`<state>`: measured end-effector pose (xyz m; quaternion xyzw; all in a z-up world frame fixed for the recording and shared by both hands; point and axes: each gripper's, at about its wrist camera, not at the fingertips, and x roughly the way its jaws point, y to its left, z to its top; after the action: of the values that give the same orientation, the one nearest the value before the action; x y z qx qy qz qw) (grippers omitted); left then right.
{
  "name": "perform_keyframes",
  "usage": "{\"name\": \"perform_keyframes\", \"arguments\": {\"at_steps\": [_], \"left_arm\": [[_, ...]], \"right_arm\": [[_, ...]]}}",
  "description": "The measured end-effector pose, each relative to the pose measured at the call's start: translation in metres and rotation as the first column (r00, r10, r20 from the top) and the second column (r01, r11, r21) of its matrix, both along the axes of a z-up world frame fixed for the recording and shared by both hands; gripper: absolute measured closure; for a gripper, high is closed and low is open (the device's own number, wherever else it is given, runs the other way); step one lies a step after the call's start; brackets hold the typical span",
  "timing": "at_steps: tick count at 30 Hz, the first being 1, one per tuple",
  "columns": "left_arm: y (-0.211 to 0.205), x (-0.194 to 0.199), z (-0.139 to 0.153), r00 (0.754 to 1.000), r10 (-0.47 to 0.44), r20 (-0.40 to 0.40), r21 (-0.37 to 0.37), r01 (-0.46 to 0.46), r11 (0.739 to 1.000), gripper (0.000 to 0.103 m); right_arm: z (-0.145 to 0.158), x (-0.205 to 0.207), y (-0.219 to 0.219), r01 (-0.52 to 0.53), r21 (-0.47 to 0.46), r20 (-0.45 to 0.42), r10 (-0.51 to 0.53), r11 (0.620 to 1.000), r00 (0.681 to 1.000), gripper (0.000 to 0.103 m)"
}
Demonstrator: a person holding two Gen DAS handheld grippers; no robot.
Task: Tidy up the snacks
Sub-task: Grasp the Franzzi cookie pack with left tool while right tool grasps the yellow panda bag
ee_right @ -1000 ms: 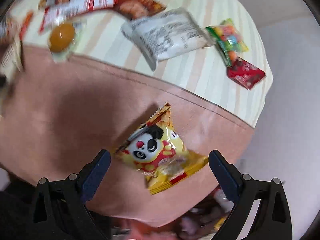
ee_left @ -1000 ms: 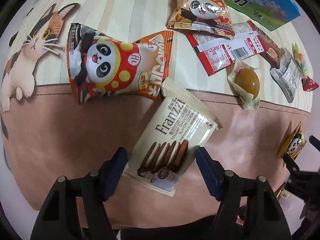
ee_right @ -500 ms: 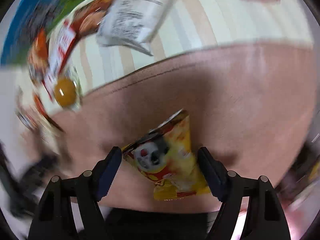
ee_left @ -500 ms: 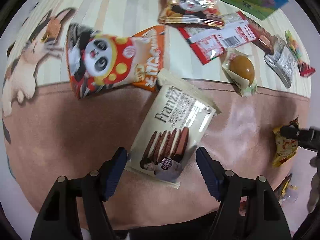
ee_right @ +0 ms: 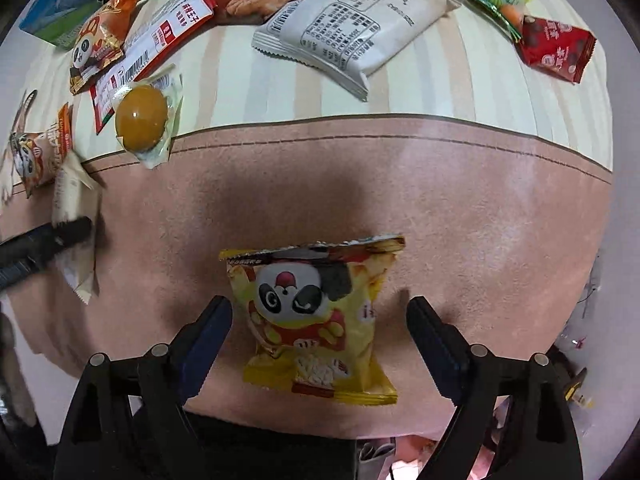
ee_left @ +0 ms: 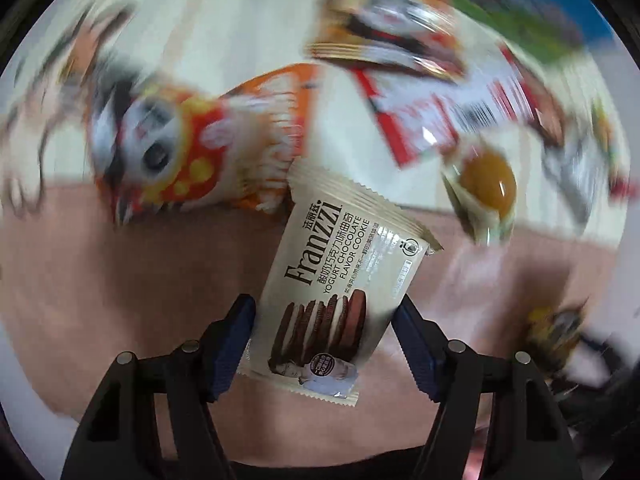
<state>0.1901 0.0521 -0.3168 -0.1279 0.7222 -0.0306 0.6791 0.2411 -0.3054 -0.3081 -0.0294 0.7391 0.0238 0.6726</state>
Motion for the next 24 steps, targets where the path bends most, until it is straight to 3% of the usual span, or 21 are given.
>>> {"name": "perform_keyframes", "arguments": {"at_steps": [2,4,6,9,11,13,16,19,22,24], "left_arm": [[0.011,0.0,-0.007,0.999,0.041,-0.03,-0.043,-0.043,0.998,0.035],[0.015,-0.001,-0.013,0.998,0.031,-0.051,-0.057,-0.034,0.998,0.035],[0.018,0.002,-0.02,0.998,-0.026,-0.061,-0.031,0.024,0.999,0.035],[0.007,0.0,-0.024,0.989,-0.139,-0.051,0.054,0.141,0.988,0.035],[0.002,-0.002,-0.022,0.985,-0.169,-0.022,0.106,0.171,0.98,0.035],[0.002,-0.005,-0.02,0.988,-0.152,0.007,0.118,0.15,0.982,0.044],[0.002,-0.006,-0.016,0.993,-0.12,0.015,0.108,0.118,0.987,0.044],[0.007,-0.012,-0.014,0.994,-0.105,0.021,0.114,0.102,0.988,0.044],[-0.014,-0.005,-0.018,0.994,-0.103,0.025,0.109,0.099,0.989,0.044],[-0.015,-0.007,-0.014,0.994,-0.104,0.033,0.102,0.1,0.99,0.045]], "right_arm": [[-0.003,-0.005,0.01,0.011,-0.021,0.023,-0.011,1.0,1.0,0.013],[-0.008,-0.011,0.012,0.046,-0.021,0.034,-0.045,0.999,0.998,0.023],[-0.031,-0.008,0.013,0.073,-0.019,0.037,-0.072,0.997,0.997,0.029],[-0.035,-0.012,0.011,0.091,-0.011,0.039,-0.09,0.996,0.995,0.034],[-0.037,-0.012,0.011,0.102,0.013,0.03,-0.102,0.995,0.994,0.034],[-0.039,-0.014,0.003,0.109,0.03,0.016,-0.11,0.994,0.994,0.034],[-0.044,-0.009,-0.015,0.157,0.082,-0.009,-0.156,0.984,0.988,0.033],[-0.05,-0.01,-0.018,0.137,0.053,-0.001,-0.138,0.989,0.99,0.034],[-0.057,-0.017,-0.009,0.115,-0.001,0.035,-0.114,0.993,0.993,0.041],[-0.055,-0.02,-0.007,0.129,0.011,0.059,-0.129,0.992,0.99,0.046]]}}
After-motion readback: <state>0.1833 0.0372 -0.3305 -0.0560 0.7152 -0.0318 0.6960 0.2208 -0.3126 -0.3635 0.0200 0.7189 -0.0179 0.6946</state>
